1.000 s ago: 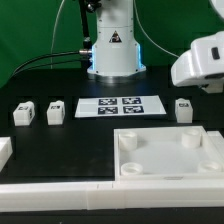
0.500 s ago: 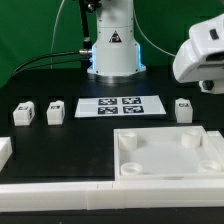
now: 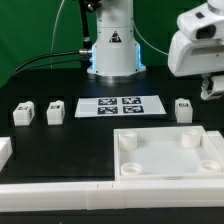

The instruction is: Assemble one leg

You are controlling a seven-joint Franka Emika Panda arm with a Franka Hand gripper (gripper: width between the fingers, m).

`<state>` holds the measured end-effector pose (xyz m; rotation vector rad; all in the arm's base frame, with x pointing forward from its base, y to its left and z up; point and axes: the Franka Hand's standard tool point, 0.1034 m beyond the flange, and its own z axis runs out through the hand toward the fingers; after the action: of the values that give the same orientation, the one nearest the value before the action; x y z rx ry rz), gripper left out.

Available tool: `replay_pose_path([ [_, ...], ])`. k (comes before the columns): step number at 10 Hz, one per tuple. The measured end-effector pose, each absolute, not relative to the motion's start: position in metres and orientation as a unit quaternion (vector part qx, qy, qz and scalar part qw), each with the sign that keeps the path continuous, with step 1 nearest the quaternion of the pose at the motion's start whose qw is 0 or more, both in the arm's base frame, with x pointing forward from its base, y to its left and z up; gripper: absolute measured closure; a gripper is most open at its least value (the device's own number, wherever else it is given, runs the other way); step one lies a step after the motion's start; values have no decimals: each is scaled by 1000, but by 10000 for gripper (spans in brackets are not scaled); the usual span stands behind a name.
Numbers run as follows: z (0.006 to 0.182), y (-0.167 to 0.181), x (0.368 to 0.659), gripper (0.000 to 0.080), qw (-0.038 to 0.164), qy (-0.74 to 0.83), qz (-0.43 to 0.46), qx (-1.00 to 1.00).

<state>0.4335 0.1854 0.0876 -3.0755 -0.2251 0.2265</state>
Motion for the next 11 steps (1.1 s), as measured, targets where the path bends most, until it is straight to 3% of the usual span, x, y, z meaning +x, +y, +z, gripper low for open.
replay_pose_path([
  [2,108,168,452,506,28,-74,29,-996],
  [3,118,151,463,506,22,-75,59,-995],
  [5,130,129,504,506,26,-87,60,-994],
  [8,127,131,504,506,28,-83,38,-995],
  [11,126,132,513,506,41,-80,-105,-990],
])
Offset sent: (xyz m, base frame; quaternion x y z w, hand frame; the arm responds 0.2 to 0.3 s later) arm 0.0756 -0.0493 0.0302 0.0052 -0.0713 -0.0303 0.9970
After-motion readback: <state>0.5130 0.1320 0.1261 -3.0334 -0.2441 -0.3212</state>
